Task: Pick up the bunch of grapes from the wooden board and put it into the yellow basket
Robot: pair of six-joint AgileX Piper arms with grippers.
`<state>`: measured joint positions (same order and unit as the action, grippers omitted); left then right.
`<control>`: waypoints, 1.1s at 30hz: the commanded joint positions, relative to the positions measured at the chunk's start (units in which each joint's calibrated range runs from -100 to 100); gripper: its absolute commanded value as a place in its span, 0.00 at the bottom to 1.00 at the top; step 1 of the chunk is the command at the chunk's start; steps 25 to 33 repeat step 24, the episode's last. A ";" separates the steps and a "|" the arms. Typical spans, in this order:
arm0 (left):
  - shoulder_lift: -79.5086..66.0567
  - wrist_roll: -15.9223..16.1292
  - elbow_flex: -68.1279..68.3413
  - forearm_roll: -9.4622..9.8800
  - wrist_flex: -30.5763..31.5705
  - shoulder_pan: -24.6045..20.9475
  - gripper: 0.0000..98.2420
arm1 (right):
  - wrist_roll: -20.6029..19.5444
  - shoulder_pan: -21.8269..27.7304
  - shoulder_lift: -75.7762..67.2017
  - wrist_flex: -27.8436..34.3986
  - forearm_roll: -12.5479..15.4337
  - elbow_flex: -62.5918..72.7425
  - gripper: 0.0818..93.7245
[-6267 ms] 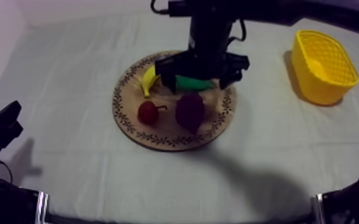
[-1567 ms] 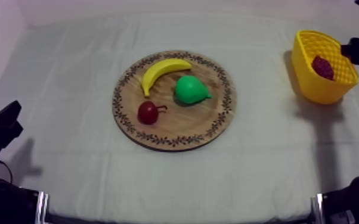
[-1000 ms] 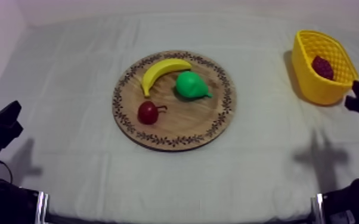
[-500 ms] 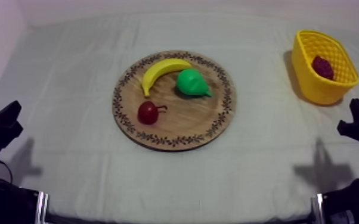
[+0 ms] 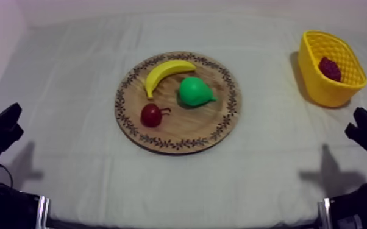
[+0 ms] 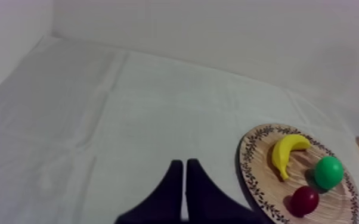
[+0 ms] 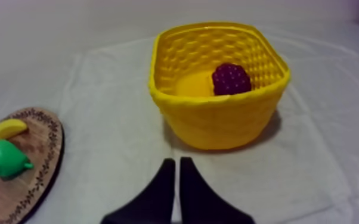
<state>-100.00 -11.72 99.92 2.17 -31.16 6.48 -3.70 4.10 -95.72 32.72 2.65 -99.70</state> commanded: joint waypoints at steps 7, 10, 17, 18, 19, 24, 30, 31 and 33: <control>0.00 0.02 -0.03 0.00 0.03 0.00 0.00 | 8.71 -0.04 -0.03 1.50 -1.10 -0.08 0.01; 0.00 0.02 -0.03 0.00 0.03 0.00 0.00 | 13.65 -0.04 -0.04 1.59 -1.14 -0.08 0.00; 0.00 0.02 -0.03 0.00 0.03 0.00 0.00 | 15.63 -0.05 -0.04 1.63 -1.16 -0.08 0.00; 0.00 0.02 -0.03 0.00 0.03 0.00 0.00 | 15.47 -0.05 -0.04 1.63 -1.16 -0.08 0.00; 0.00 0.02 -0.03 0.00 0.03 0.00 0.00 | 15.32 -0.05 -0.04 1.64 -1.16 -0.08 0.00; 0.00 0.02 -0.03 0.00 0.03 0.00 0.00 | 14.98 -0.05 -0.04 1.64 -1.16 -0.08 0.00; 0.00 0.02 -0.03 0.00 0.03 0.00 0.00 | 14.98 -0.05 -0.04 1.64 -1.16 -0.08 0.00; 0.00 0.02 -0.03 0.00 0.03 0.00 0.00 | 14.98 -0.05 -0.04 1.64 -1.16 -0.08 0.00; 0.00 0.02 -0.03 0.00 0.03 0.00 0.00 | 14.98 -0.05 -0.04 1.64 -1.16 -0.08 0.00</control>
